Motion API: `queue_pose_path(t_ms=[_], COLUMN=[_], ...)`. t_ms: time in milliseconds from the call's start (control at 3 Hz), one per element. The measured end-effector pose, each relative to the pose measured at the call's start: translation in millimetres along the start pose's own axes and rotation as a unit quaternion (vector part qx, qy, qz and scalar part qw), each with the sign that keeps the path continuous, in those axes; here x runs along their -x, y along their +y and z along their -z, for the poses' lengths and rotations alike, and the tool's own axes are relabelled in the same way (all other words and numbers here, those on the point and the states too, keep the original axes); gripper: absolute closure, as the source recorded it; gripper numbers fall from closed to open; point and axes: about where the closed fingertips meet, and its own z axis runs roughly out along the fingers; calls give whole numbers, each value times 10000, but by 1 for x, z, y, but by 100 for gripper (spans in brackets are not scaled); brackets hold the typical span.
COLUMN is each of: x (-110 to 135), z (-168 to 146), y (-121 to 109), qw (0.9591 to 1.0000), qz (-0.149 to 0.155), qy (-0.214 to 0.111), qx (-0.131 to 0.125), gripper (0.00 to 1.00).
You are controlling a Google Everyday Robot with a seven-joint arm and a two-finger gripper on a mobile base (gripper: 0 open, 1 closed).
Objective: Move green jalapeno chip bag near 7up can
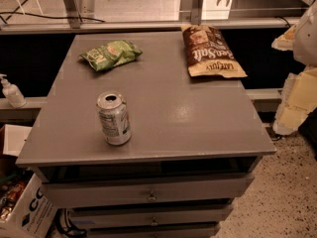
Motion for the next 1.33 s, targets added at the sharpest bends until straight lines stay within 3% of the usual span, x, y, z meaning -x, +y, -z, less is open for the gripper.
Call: queue_pose_path(t_ms=[333,667,1000,1333], x=[0,14,47,87], z=[0,-13,-42,-71], y=[0,-6,-24,-52], qw=[10000,9997,9972,9914], qz=[0,105,322,491], qy=[0,-210,-666,-1194], qx=[-1,-66,-116,-198], gripper=[0,0,0,0])
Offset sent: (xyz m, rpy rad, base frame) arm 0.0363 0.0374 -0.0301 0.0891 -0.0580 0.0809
